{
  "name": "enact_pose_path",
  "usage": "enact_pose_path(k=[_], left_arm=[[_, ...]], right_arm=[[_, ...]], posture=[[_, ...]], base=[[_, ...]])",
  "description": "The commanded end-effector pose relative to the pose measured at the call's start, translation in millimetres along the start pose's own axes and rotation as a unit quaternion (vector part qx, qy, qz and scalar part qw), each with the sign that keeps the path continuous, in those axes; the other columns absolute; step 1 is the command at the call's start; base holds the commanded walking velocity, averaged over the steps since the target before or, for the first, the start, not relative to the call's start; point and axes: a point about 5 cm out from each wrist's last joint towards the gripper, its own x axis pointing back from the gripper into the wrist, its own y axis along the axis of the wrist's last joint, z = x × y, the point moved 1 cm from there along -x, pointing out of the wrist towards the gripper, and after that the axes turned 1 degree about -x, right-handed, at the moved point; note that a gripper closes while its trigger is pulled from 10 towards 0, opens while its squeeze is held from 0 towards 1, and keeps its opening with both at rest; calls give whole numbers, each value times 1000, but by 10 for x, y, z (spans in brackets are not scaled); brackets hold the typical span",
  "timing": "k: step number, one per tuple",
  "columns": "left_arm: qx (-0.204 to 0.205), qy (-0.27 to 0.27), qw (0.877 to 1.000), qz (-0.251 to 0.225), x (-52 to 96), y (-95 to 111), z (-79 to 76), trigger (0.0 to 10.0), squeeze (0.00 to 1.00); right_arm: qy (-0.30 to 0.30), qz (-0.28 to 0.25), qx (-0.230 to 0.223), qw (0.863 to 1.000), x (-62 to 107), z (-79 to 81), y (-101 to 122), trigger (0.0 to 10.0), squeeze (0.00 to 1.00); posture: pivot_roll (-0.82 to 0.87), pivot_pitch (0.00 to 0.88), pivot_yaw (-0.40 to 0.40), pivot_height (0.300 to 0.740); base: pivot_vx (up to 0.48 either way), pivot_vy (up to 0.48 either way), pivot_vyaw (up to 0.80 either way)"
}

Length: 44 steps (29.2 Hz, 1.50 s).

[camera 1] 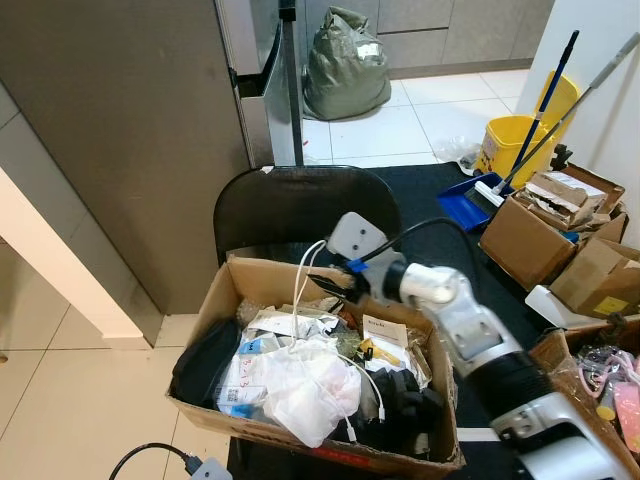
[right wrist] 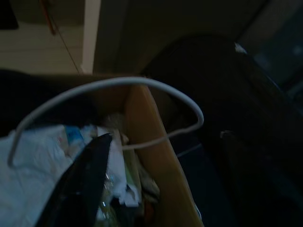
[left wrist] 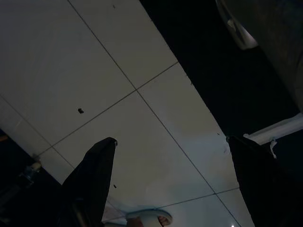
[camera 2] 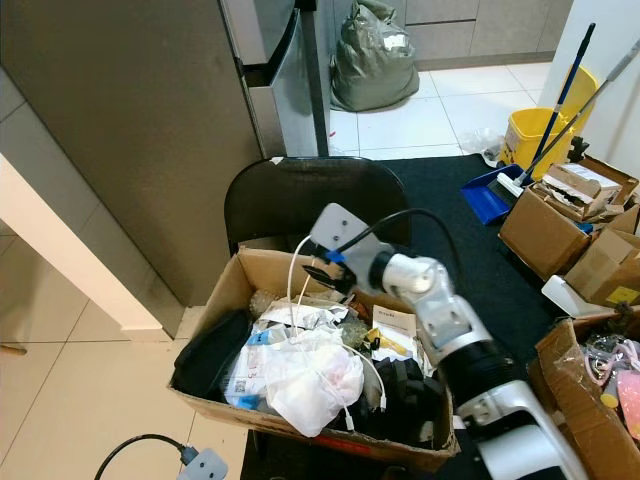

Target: Picking trash to rubbish bin

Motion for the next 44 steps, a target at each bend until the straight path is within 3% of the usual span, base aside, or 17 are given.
enact_pose_path(k=[1, 3, 4, 6, 7, 9, 12, 18, 25, 29, 31, 34, 36, 44], left_arm=[[-4, -12, 1000, -1, -16, 49, -128, 10000, 0], [-4, -15, 1000, -4, -24, 100, -181, 10000, 0], [-5, -17, 1000, -5, -27, 121, -207, 10000, 0], [-5, -17, 1000, -5, -27, 121, -207, 10000, 0], [-6, -18, 1000, -5, -27, 125, -213, 10000, 0], [-6, -17, 1000, -4, -25, 113, -191, 10000, 0], [-7, -12, 1000, 1, -14, 51, -96, 10000, 0], [-9, 7, 1000, 17, 52, -163, 238, 10000, 0], [-10, 11, 1000, 20, 65, -192, 295, 10000, 0], [-7, 5, 1000, 16, 34, -116, 171, 10000, 0], [-6, 3, 1000, 15, 30, -107, 151, 10000, 0], [-10, -4, 1000, 16, 16, -100, 55, 10000, 0], [-13, -7, 1000, 20, 16, -125, 30, 10000, 0], [-15, -3, 999, 30, 36, -222, 90, 10000, 0]], right_arm=[[5, 12, 1, 1000, 37, -7, -20, 10000, 0], [-4, 28, 5, 1000, 130, -84, -72, 10000, 0], [-8, 61, 10, 998, 237, -145, -170, 10000, 0], [-8, 61, 10, 998, 237, -145, -170, 10000, 0], [-4, 94, 14, 995, 339, -170, -270, 10000, 0], [2, 109, 14, 994, 390, -171, -314, 10000, 0], [22, 143, 16, 989, 499, -146, -414, 10000, 0], [46, 207, -3, 977, 705, -90, -612, 10000, 0], [22, 191, -22, 981, 706, -122, -628, 10000, 0], [-87, 195, -57, 975, 750, -319, -846, 10000, 0], [-107, 192, -70, 973, 764, -349, -880, 10000, 0], [-160, 78, -177, 968, 781, -410, -808, 10000, 0], [-158, 32, -210, 964, 798, -389, -755, 10000, 0], [-179, 28, -228, 957, 806, -386, -868, 10000, 0]], posture=[[12, 58, 88, 740], [12, 58, 88, 740], [9, 61, 90, 740], [9, 61, 90, 740], [9, 61, 90, 740], [9, 61, 90, 740], [9, 59, 92, 740], [10, 50, 97, 740], [10, 50, 97, 740], [10, 50, 97, 740], [10, 50, 97, 740], [9, 56, 101, 740], [10, 60, 103, 740], [10, 60, 103, 740]], base=[[0, 0, 0], [0, 0, 0], [0, 0, 0], [0, 0, 0], [0, 0, 0], [0, 0, 0], [0, 0, 0], [0, 0, 0], [0, 0, 0], [0, 0, 0], [0, 0, 0], [-104, 0, 0], [-334, 0, 0], [-404, 0, 0]])
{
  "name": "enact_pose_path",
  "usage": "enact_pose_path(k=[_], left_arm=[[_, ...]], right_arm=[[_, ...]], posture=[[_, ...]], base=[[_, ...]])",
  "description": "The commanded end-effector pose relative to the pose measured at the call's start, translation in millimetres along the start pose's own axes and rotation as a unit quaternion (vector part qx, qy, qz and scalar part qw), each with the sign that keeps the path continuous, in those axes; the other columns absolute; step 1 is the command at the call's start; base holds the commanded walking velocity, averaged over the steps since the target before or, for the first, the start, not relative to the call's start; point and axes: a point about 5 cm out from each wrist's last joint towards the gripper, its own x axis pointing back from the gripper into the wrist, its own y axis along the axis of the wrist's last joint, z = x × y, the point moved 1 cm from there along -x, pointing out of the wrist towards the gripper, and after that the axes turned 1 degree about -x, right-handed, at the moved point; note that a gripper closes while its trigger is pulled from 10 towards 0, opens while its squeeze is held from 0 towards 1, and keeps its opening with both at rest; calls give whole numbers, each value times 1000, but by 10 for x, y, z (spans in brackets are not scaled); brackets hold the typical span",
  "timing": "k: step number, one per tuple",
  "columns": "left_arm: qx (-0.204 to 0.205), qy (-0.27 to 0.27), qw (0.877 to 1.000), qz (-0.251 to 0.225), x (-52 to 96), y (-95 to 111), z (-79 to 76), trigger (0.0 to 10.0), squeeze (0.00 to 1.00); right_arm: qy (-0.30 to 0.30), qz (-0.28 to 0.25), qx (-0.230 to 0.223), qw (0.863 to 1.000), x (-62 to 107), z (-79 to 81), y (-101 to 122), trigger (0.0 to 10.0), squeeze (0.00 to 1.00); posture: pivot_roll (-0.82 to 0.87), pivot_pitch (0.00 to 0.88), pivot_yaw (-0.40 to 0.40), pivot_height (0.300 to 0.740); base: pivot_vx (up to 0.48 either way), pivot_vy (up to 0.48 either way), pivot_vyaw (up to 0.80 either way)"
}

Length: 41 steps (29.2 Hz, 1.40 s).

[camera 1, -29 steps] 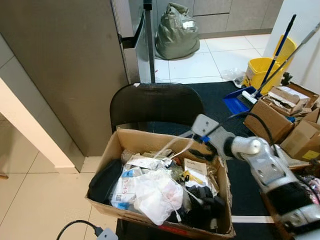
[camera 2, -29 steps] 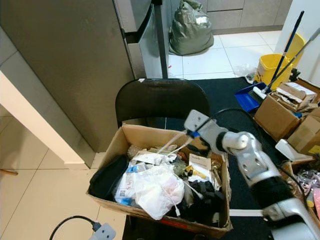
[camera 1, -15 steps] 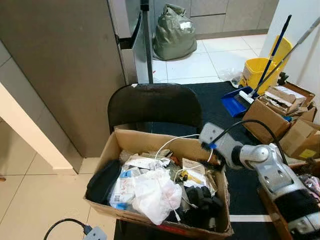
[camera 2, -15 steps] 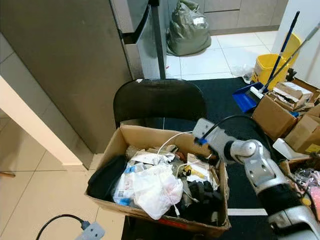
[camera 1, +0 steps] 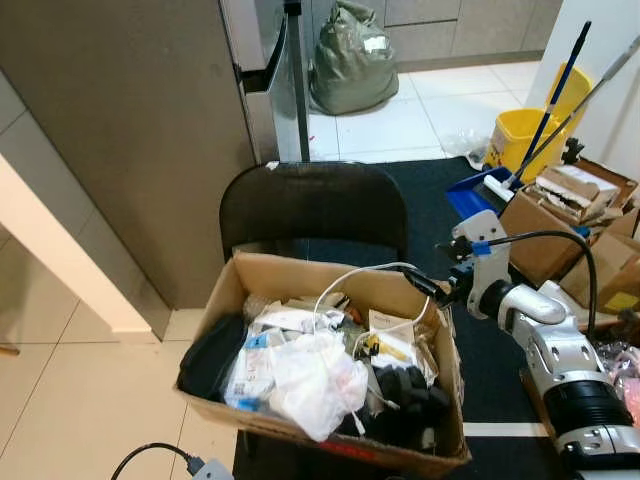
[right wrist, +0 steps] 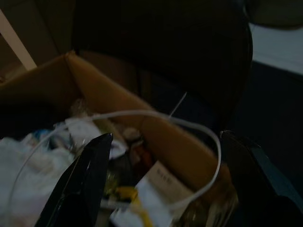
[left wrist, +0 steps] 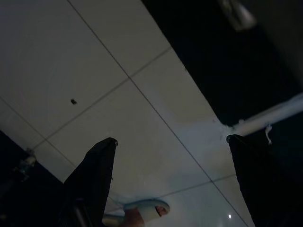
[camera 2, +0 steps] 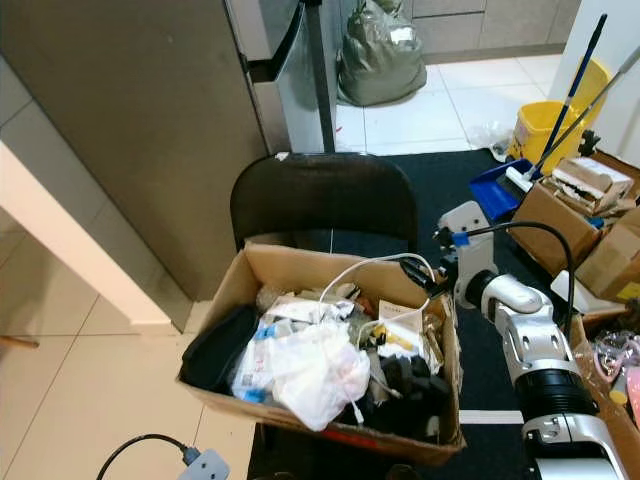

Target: Picking trash to rubbish bin

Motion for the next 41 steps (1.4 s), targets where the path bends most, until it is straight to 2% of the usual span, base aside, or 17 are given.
enact_pose_path(k=[1, 8, 11, 13, 15, 18, 24, 26, 28, 29, 31, 32, 33, 35, 37, 40, 41], left_arm=[[-4, 3, 1000, 21, 19, -140, 45, 10000, 0], [-5, 5, 1000, 17, 14, -85, 57, 10000, 0], [-6, 2, 1000, 13, 3, -30, 21, 10000, 0], [-8, -4, 1000, 7, -18, 64, -81, 10000, 0], [-9, -10, 1000, 0, -34, 148, -185, 10000, 0], [-9, -12, 1000, -3, -40, 194, -238, 10000, 0], [-9, -8, 1000, 6, -24, 63, -143, 10000, 0], [-9, -8, 1000, 6, -24, 63, -143, 10000, 0], [-8, -9, 1000, 7, -23, 52, -140, 10000, 0], [-8, -9, 1000, 7, -23, 52, -140, 10000, 0], [-8, -10, 1000, 7, -20, 44, -125, 10000, 0], [-8, -10, 1000, 7, -20, 44, -125, 10000, 0], [-8, -9, 1000, 6, -20, 63, -107, 10000, 0], [-9, -9, 1000, 4, -18, 84, -80, 10000, 0], [-9, -9, 1000, 3, -16, 91, -58, 10000, 0], [-10, -9, 1000, 3, -14, 90, -46, 10000, 0], [-10, -7, 1000, 4, -10, 80, -18, 10000, 0]], right_arm=[[-1, -8, -12, 1000, -18, 21, -30, 10000, 0], [0, -26, -26, 999, -7, 11, -4, 10000, 0], [-8, -20, -26, 999, 2, -9, -38, 10000, 0], [-18, -11, -28, 999, 13, -33, -98, 10000, 0], [-39, 3, -34, 999, 27, -71, -194, 10000, 0], [-89, 24, -62, 994, 72, -151, -377, 10000, 0], [-181, 93, -115, 972, 253, -223, -826, 10000, 0], [-181, 93, -115, 972, 253, -223, -826, 10000, 0], [-212, 156, -137, 955, 398, -141, -1154, 10000, 0], [-212, 156, -137, 955, 398, -141, -1154, 10000, 0], [-230, 227, -156, 933, 576, 33, -1511, 10000, 0], [-230, 227, -156, 933, 576, 33, -1511, 10000, 0], [-230, 284, -163, 917, 715, 237, -1779, 10000, 0], [-218, 332, -171, 902, 840, 472, -2002, 10000, 0], [-205, 365, -167, 893, 927, 639, -2136, 10000, 0], [-198, 378, -165, 889, 963, 712, -2188, 10000, 0], [-189, 395, -174, 882, 1012, 837, -2264, 10000, 0]], posture=[[10, 60, 103, 740], [19, 64, 104, 740], [16, 63, 105, 740], [16, 63, 105, 740], [16, 63, 105, 740], [16, 63, 105, 740], [16, 65, 103, 740], [16, 65, 103, 740], [12, 66, 101, 740], [12, 66, 101, 740], [12, 66, 101, 740], [12, 66, 101, 740], [12, 66, 101, 740], [12, 66, 101, 740], [12, 66, 101, 740], [12, 66, 101, 740], [12, 66, 101, 740]], base=[[-446, 0, 0], [-446, 0, 0], [-440, 0, 0], [-441, 0, 0], [-439, 0, 0], [-436, 0, 0], [-430, 0, 0], [-424, 0, 0], [-426, 0, 0], [-424, 0, 0], [-420, 0, 0], [-420, 0, 0], [-416, 0, 0], [-414, 0, 0], [-409, 0, 0], [-409, 0, 0], [-405, 0, 0]])
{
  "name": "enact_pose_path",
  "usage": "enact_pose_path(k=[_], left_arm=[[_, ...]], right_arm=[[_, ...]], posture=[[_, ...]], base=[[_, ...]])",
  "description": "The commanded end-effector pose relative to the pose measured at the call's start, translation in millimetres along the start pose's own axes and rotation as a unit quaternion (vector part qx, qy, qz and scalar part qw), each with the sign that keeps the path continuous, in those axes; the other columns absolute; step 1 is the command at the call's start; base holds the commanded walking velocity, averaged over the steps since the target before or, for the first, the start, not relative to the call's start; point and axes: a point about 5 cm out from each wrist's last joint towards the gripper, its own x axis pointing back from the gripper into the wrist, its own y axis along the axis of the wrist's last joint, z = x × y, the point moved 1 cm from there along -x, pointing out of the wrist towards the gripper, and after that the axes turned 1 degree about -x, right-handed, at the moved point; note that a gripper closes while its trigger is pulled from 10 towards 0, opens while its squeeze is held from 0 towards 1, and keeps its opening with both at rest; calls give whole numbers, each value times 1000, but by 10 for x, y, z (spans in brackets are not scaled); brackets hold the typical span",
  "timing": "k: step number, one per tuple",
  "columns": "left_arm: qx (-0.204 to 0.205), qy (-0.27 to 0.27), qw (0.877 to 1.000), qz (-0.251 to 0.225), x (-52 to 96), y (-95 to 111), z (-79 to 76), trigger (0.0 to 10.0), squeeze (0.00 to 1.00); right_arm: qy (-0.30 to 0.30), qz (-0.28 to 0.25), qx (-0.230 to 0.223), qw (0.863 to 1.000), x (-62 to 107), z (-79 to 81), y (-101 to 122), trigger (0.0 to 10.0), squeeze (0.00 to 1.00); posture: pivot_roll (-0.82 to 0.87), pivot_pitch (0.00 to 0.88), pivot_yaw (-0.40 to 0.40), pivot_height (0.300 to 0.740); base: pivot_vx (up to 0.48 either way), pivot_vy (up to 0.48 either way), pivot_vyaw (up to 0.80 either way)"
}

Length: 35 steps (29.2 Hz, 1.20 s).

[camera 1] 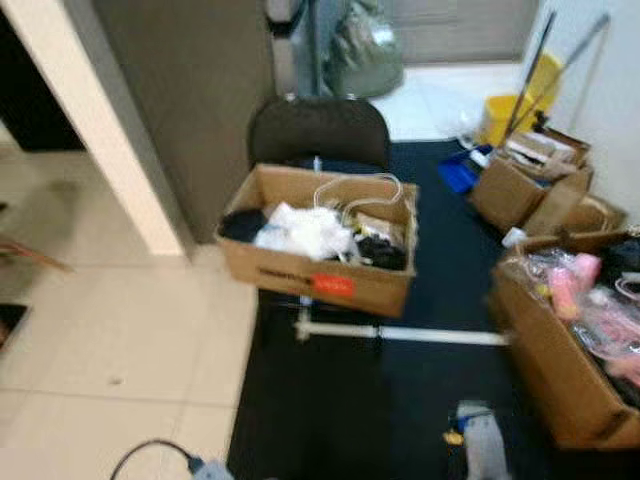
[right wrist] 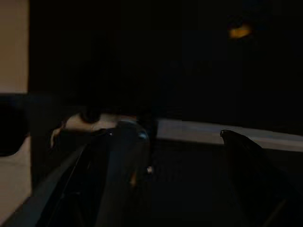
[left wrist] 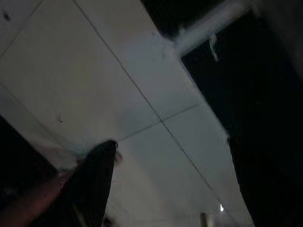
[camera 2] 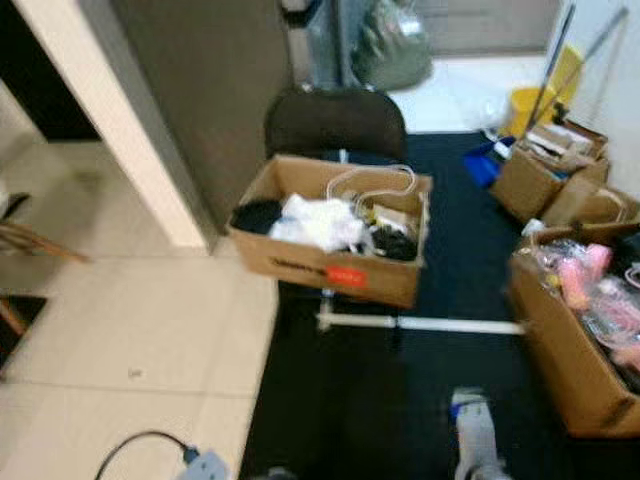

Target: Picking trash to rubbish bin

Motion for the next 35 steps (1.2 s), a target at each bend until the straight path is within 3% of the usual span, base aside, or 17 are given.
enact_pose_path(k=[1, 8, 17, 26, 35], left_arm=[[4, 1, 1000, 9, 13, -73, 56, 10000, 0], [1, 2, 1000, 10, 22, -105, 91, 10000, 0], [3, 7, 1000, 17, 42, -185, 159, 10000, 0], [5, 0, 1000, 18, 23, -172, 53, 10000, 0], [3, -7, 1000, 10, -4, -75, -75, 10000, 0]], right_arm=[[3, 33, 0, 999, 12, 71, -206, 10000, 0], [14, 74, 9, 997, 28, 236, -444, 10000, 0], [12, 87, 47, 995, 7, 178, -336, 10000, 0], [11, 88, 35, 995, -17, 185, -225, 10000, 0], [26, 101, 71, 992, -27, 220, -192, 10000, 0]], posture=[[12, 66, 101, 740], [0, 62, 100, 740], [-5, 56, 90, 740], [-12, 61, 91, 740], [-12, 61, 91, 740]], base=[[-405, 0, 0], [-404, 0, 0], [-399, 0, 0], [-396, 0, 0], [-395, 0, 0]])
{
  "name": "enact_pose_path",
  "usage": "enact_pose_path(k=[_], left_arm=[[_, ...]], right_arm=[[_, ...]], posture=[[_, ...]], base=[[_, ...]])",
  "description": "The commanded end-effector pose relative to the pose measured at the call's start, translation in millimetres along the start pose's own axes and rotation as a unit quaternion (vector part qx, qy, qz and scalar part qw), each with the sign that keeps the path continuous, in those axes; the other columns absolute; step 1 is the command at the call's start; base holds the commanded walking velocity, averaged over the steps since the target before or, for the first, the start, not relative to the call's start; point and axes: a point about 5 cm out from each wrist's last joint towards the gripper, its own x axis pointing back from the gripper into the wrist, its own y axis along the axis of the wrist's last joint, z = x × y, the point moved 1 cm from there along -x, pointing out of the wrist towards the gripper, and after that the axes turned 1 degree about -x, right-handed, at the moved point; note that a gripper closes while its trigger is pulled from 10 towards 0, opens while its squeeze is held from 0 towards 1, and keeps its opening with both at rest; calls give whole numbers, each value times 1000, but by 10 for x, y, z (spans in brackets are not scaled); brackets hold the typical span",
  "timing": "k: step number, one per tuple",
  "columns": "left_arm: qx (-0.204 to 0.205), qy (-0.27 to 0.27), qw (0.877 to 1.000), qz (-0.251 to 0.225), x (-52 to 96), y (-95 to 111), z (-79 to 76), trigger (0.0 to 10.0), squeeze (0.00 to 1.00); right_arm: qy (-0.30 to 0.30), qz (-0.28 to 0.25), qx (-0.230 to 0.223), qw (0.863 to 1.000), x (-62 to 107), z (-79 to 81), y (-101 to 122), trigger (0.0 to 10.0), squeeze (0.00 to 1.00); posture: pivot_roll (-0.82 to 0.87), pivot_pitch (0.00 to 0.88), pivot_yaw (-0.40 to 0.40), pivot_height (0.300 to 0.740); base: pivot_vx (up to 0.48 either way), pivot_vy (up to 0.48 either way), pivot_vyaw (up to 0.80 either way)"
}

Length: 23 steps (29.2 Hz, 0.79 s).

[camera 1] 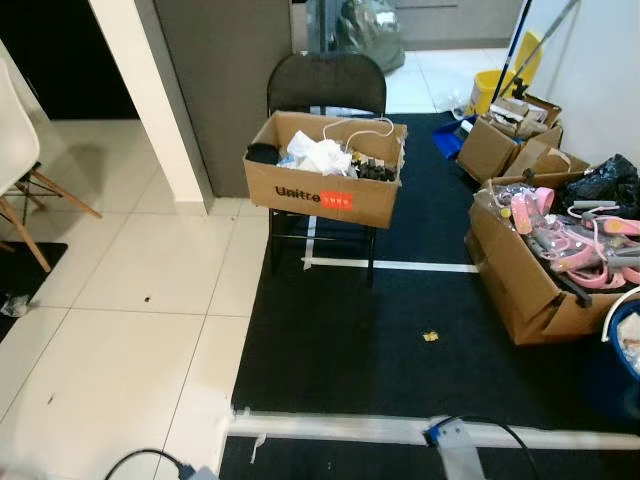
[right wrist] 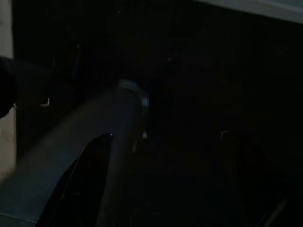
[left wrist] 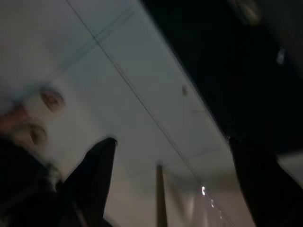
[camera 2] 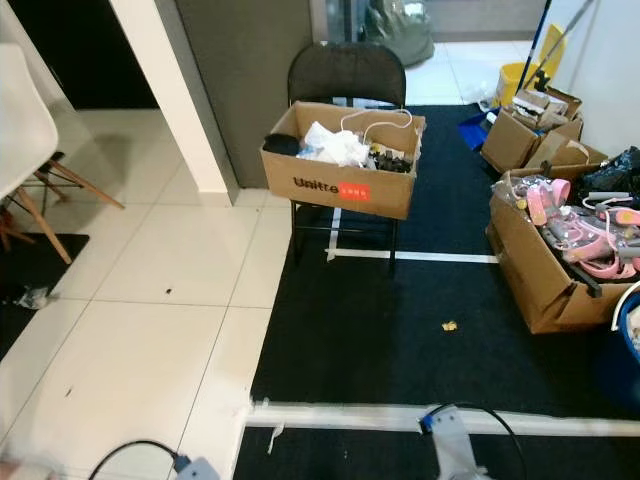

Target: Picking trash to rubbish bin

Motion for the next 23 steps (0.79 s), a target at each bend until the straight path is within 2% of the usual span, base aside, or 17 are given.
enact_pose_path(k=[1, 4, 8, 10, 13, 16, 23], left_arm=[[-3, -7, 1000, 1, -9, 18, -68, 10000, 0], [-4, -9, 1000, -1, -13, 34, -88, 10000, 0], [-5, -8, 1000, 0, -10, 24, -74, 10000, 0], [-5, -8, 1000, 0, -9, 19, -66, 10000, 0], [-4, -5, 1000, 1, -7, 18, -46, 10000, 0], [-1, -3, 1000, 0, -7, 31, -36, 10000, 0], [-2, 0, 1000, 3, 3, -9, 23, 10000, 0]], right_arm=[[0, 22, 6, 1000, 2, -2, -111, 10000, 0], [-2, 17, 7, 1000, 5, -24, -59, 10000, 0], [11, 26, 0, 1000, -7, 100, -253, 10000, 0], [16, 25, -6, 1000, -8, 122, -276, 10000, 0], [19, 27, -4, 999, -9, 133, -281, 10000, 0], [21, 33, 16, 999, -11, 150, -286, 10000, 0], [22, 34, 21, 999, -8, 136, -294, 10000, 0]], posture=[[-12, 61, 91, 740], [-12, 61, 91, 740], [-12, 61, 91, 740], [-25, 59, 92, 740], [-25, 59, 92, 740], [-25, 59, 92, 740], [-25, 59, 92, 740]], base=[[-394, 0, 0], [-391, 0, 0], [-388, 0, 0], [-322, 0, 0], [-85, 0, 679], [0, 0, 712], [0, 0, 712]])
